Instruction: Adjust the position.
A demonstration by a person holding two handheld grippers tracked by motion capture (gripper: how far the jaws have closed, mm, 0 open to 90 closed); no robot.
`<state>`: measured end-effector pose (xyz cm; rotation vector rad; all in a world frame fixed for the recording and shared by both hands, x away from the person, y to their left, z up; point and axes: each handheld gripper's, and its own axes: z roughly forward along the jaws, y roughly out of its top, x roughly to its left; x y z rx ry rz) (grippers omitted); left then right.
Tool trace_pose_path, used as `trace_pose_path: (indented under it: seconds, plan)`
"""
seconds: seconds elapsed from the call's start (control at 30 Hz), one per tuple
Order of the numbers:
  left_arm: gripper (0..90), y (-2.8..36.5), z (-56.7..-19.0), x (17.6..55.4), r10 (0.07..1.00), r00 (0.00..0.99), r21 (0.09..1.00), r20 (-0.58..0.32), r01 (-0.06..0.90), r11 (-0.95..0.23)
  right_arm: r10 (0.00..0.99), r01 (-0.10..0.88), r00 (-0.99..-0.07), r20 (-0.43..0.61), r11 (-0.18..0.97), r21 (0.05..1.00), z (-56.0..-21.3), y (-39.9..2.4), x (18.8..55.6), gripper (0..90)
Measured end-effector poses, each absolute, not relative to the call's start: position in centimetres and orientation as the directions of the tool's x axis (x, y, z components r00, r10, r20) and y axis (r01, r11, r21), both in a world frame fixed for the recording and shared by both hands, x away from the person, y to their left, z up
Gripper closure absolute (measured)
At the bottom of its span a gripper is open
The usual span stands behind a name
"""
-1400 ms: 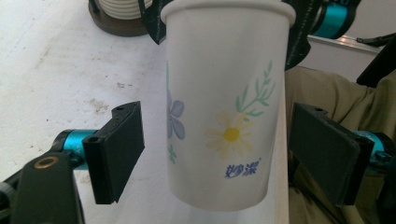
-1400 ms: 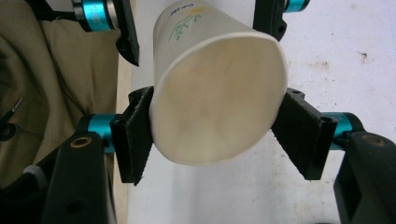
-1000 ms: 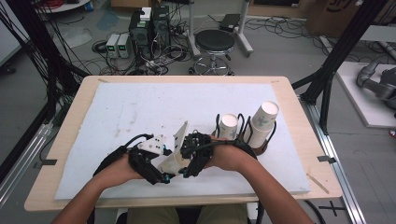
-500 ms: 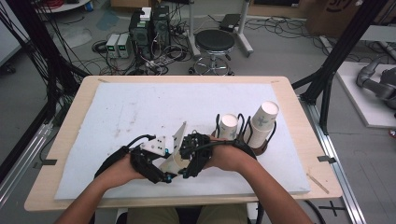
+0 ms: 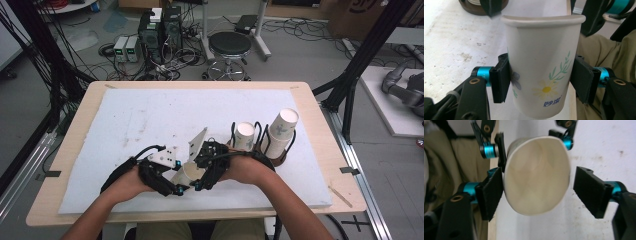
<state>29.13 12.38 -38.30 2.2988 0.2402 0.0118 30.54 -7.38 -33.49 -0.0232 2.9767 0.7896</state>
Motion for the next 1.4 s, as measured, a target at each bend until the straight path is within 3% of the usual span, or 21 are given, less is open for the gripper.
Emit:
trace_pose_path:
  seconds: [0.37, 0.7, 0.93, 1.4]
  plan:
    - [37.3, 14.3, -39.2, 29.0, 0.236, 0.968, 0.81, -0.085, 0.205, -0.55, 0.149, 0.097, -0.989, -0.003, 0.661, 0.744, -34.1, -12.0, 30.6, 21.7]
    - [37.3, 16.6, -40.2, 29.1, 0.328, 0.939, 0.897, -0.102, 0.229, -0.378, 0.286, 0.176, -0.957, 0.041, 0.468, 0.866, -35.8, -15.8, 29.8, 21.7]
    - [37.3, 17.8, -40.8, 29.1, 0.376, 0.921, 0.93, -0.107, 0.226, -0.289, 0.36, 0.211, -0.931, 0.066, 0.381, 0.9, -37.1, -18.1, 29.1, 21.7]
    - [36.9, 20.1, -41.6, 28.5, 0.474, 0.876, 0.974, -0.088, 0.175, -0.144, 0.47, 0.214, -0.882, 0.027, 0.349, 0.912, -39.1, -20.9, 28.1, 21.7]
